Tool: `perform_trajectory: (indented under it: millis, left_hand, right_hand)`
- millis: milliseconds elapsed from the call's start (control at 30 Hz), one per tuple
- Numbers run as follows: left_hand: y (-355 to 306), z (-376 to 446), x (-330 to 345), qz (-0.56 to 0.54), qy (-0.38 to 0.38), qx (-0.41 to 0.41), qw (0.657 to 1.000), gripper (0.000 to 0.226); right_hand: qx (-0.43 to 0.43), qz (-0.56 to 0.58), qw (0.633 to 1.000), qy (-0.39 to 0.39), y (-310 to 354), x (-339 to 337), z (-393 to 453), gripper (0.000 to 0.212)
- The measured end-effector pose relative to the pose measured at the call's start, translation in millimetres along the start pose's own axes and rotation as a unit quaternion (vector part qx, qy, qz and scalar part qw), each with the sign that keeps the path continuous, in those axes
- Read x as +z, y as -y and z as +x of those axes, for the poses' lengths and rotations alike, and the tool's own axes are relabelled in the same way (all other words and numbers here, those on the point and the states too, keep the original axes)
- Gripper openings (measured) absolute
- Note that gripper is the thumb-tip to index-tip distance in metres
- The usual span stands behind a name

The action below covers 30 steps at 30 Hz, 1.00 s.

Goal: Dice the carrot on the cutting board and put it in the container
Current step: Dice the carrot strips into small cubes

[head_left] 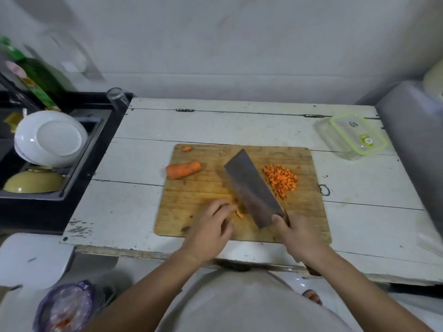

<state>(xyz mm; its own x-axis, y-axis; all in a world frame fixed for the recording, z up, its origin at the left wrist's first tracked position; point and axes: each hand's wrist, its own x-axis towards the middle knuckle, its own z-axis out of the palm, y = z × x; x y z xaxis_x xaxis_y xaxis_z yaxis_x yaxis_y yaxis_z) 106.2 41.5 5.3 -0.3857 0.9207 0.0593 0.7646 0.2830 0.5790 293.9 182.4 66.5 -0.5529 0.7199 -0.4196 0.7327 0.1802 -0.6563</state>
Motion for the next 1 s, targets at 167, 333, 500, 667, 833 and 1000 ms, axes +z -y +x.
perform_trajectory:
  millis: [167, 333, 500, 667, 833, 1000]
  left_hand:
    - [-34.0, 41.3, -27.9, -0.425, -0.126, -0.271, 0.854, 0.018]
    - [-61.8, 77.1, -45.3, -0.719, 0.086, -0.306, 0.618, 0.042]
    - [-50.5, 87.0, -44.2, -0.656, 0.118, -0.333, 0.667, 0.023]
    - [-27.1, 86.2, -48.9, -0.622, 0.141, -0.365, 0.678, 0.029]
    - [-5.7, 94.3, -50.0, -0.21, 0.109, -0.177, 0.955, 0.021]
    - [19.2, 100.7, -36.8, 0.152, 0.2, 0.14, 0.958, 0.037]
  right_hand:
    - [0.121, 0.302, 0.936, 0.133, 6.3, -36.4, -1.7, 0.032]
    - [0.142, 0.379, 0.89, 0.209, 14.4, -41.4, 2.7, 0.029]
    - [0.14, 0.376, 0.892, 0.209, 6.7, -45.6, 4.6, 0.03]
    - [0.146, 0.397, 0.893, 0.154, -9.4, -51.9, 7.0, 0.028]
    - [0.125, 0.378, 0.912, 0.095, -24.3, -65.4, 13.8, 0.029]
    - [0.116, 0.357, 0.923, 0.081, -21.2, -66.6, 12.9, 0.029]
